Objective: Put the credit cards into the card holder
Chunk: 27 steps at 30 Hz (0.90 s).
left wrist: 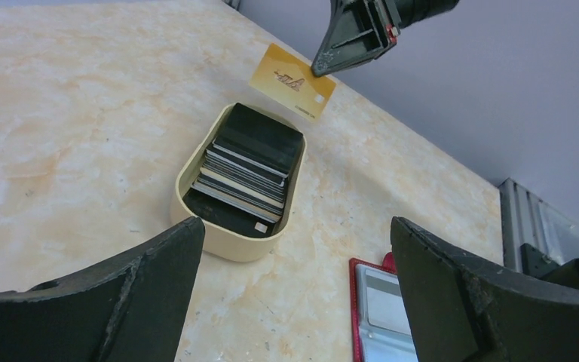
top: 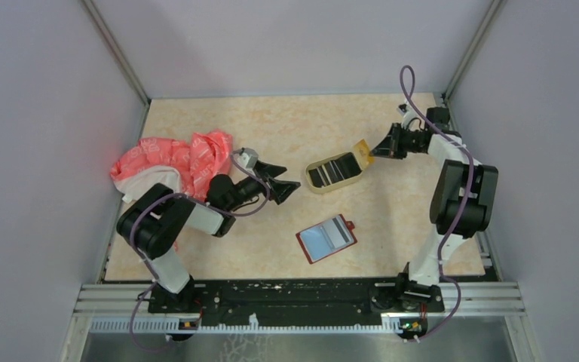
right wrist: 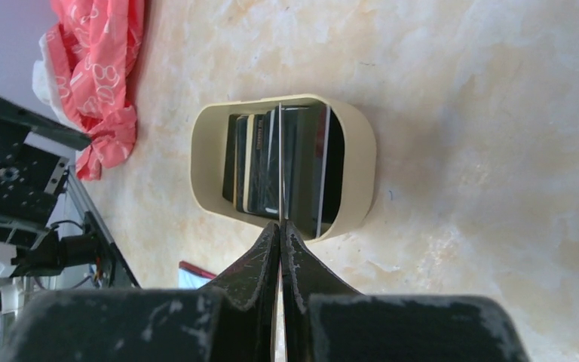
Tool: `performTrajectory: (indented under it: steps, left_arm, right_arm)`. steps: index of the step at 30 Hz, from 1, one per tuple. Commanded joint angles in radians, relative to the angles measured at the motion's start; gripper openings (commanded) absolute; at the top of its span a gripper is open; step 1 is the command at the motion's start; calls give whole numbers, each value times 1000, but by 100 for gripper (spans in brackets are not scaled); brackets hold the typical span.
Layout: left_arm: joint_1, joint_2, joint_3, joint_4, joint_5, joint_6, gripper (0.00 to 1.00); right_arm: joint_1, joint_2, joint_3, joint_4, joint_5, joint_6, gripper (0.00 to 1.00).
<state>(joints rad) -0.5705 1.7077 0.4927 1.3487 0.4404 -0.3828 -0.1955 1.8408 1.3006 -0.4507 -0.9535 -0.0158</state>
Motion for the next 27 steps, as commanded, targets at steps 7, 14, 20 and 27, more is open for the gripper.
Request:
performTrajectory:
  steps: [7, 14, 20, 27]
  left_arm:
    - [58, 151, -66, 433, 83, -461, 93]
    - [58, 131, -63, 430, 50, -556, 94]
    - [58, 108, -75, 433, 19, -595, 91]
    - [58, 75, -63, 433, 15, -625, 78]
  right_arm:
    - [161, -85, -43, 74, -163, 63, 0]
    - [321, -93, -54, 106, -232, 96, 0]
    - [402, -127, -72, 146, -274, 133, 0]
    - [482, -136, -68, 143, -291, 128, 0]
